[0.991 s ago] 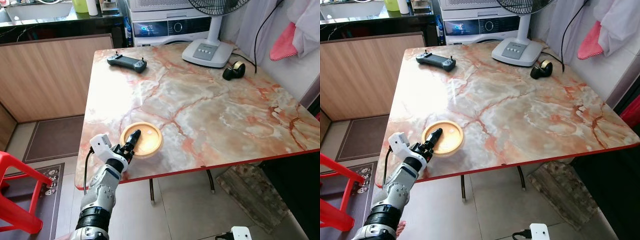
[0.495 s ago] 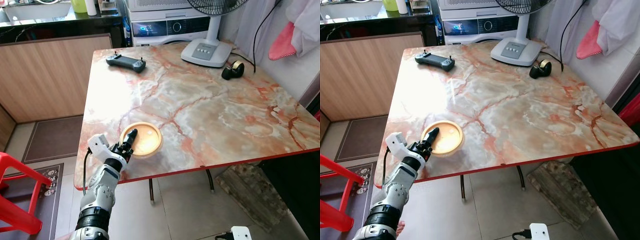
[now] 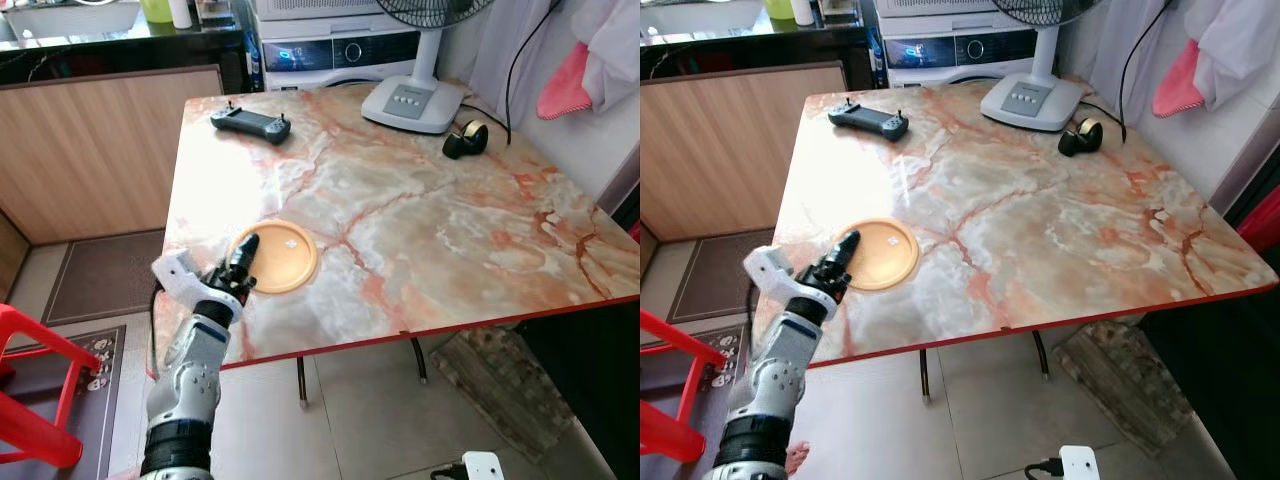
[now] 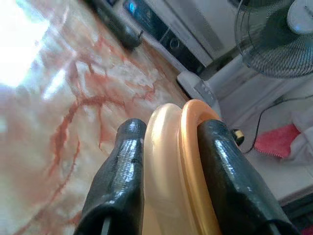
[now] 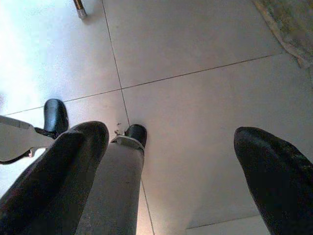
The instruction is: Restocking fridge
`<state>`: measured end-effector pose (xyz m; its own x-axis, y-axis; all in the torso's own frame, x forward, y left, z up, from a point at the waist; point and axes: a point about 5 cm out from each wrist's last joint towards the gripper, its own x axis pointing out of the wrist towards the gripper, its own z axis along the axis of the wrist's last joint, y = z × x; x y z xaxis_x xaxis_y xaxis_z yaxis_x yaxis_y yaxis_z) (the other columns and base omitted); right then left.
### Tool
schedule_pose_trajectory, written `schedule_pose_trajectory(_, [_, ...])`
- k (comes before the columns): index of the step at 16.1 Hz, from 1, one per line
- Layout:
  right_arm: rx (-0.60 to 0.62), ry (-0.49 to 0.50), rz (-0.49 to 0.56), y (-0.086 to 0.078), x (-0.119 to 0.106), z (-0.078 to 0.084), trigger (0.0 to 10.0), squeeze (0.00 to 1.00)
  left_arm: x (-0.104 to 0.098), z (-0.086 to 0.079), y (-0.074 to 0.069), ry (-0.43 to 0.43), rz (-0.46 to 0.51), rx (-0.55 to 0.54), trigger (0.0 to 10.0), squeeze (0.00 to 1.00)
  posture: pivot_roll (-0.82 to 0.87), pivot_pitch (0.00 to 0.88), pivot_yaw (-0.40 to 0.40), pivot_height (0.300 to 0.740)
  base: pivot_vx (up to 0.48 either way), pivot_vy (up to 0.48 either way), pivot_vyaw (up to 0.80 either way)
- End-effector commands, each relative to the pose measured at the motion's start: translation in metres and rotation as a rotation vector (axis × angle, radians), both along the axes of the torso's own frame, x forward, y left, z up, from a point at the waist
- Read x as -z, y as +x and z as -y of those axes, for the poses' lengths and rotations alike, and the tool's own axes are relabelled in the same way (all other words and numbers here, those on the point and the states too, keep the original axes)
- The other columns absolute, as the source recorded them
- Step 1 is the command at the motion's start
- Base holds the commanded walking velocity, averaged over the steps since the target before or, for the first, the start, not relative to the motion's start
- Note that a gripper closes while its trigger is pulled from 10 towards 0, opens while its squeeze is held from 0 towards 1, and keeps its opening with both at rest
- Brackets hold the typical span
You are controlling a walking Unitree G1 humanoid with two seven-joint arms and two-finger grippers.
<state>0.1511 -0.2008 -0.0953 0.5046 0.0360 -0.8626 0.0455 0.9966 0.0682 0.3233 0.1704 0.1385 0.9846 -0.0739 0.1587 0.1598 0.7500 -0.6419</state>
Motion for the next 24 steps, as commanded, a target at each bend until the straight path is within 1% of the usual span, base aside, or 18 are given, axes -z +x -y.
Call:
schedule_pose_trajectory(1, [0.017,-0.005,-0.009,-0.004,0.001,0.003,10.0,0.00,-0.011,-0.005,-0.006,0.081,0.024,-0.020,0.0,0.00,0.03,0.056,-0.044,0.740,0.000,0.000,0.00])
schedule_pose_trajectory(2, [0.021,-0.005,-0.008,-0.004,0.001,0.003,10.0,0.00,-0.014,-0.006,-0.009,0.134,0.034,-0.022,0.0,0.00,0.03,0.056,-0.044,0.740,0.000,0.000,0.00])
schedule_pose_trajectory(3, [0.024,-0.003,-0.007,-0.004,0.001,0.003,10.0,0.00,-0.021,-0.012,-0.017,0.238,0.045,-0.052,2.0,0.00,0.03,0.050,-0.038,0.740,0.000,0.000,0.00])
schedule_pose_trajectory(4, [0.025,-0.001,-0.007,-0.004,0.001,0.002,10.0,0.00,-0.025,-0.018,-0.021,0.325,0.055,-0.095,10.0,0.00,0.04,0.039,-0.032,0.740,0.000,0.000,0.00])
schedule_pose_trajectory(5, [0.024,0.004,-0.006,-0.004,0.001,0.001,10.0,0.00,-0.031,-0.026,-0.026,0.426,0.071,-0.149,10.0,0.00,0.05,0.028,-0.024,0.740,0.000,0.000,0.00])
schedule_pose_trajectory(6, [0.025,0.008,-0.005,-0.004,0.002,0.000,10.0,0.00,-0.033,-0.027,-0.028,0.569,0.082,-0.194,10.0,0.00,0.05,0.016,-0.017,0.740,0.000,0.000,0.00])
schedule_pose_trajectory(7, [0.028,0.010,-0.003,-0.004,0.002,-0.001,10.0,0.00,-0.032,-0.024,-0.028,0.640,0.087,-0.202,10.0,0.00,0.04,0.012,-0.014,0.740,0.000,0.000,0.00])
schedule_pose_trajectory(9, [0.035,0.012,0.001,-0.004,0.002,-0.002,10.0,0.00,-0.026,-0.017,-0.029,0.708,0.062,-0.192,10.0,0.00,0.04,0.003,-0.007,0.740,0.000,0.000,0.00])
schedule_pose_trajectory(10, [0.036,0.013,0.001,-0.004,0.002,-0.003,10.0,0.00,-0.024,-0.010,-0.031,0.757,0.070,-0.172,10.0,0.00,0.03,0.002,-0.005,0.740,0.000,0.000,0.00])
schedule_pose_trajectory(11, [0.039,0.013,0.001,-0.005,0.002,-0.003,10.0,0.00,-0.023,-0.007,-0.032,0.786,0.078,-0.162,10.0,0.00,0.04,0.000,-0.003,0.740,0.000,0.000,0.00])
schedule_pose_trajectory(12, [0.041,0.014,0.001,-0.005,0.002,-0.003,10.0,0.00,-0.023,-0.001,-0.033,0.854,0.101,-0.158,10.0,0.00,0.04,0.000,-0.001,0.740,0.000,0.000,0.00])
schedule_pose_trajectory(13, [0.040,0.015,0.001,-0.005,0.002,-0.004,10.0,0.00,-0.022,0.003,-0.032,0.891,0.118,-0.153,10.0,0.00,0.04,0.000,0.001,0.740,0.000,0.000,0.00])
schedule_pose_trajectory(15, [0.045,0.017,0.001,-0.006,0.003,-0.004,10.0,0.00,-0.024,0.004,-0.031,0.872,0.116,-0.171,10.0,0.00,0.03,0.000,0.003,0.740,0.000,0.000,0.00])
schedule_pose_trajectory(17, [0.045,0.011,-0.003,-0.007,0.003,-0.003,10.0,0.00,-0.025,0.006,-0.031,0.877,0.124,-0.167,10.0,0.00,0.03,0.000,0.000,0.740,0.000,0.000,0.00])
schedule_pose_trajectory(18, [0.039,0.012,-0.009,-0.007,0.003,-0.002,10.0,0.00,-0.025,0.009,-0.031,0.901,0.136,-0.160,10.0,0.00,0.04,0.000,-0.001,0.740,0.000,0.000,-0.80])
schedule_pose_trajectory(22, [0.012,0.003,-0.017,-0.007,0.003,-0.002,10.0,0.00,-0.026,0.009,-0.030,0.894,0.133,-0.182,10.0,0.00,0.04,0.008,-0.008,0.740,0.000,0.000,-0.80])
schedule_pose_trajectory(24, [0.014,0.008,-0.016,-0.006,0.003,-0.002,10.0,0.00,-0.028,0.008,-0.029,0.874,0.130,-0.199,10.0,0.00,0.04,0.021,-0.006,0.740,0.000,0.000,-0.80])
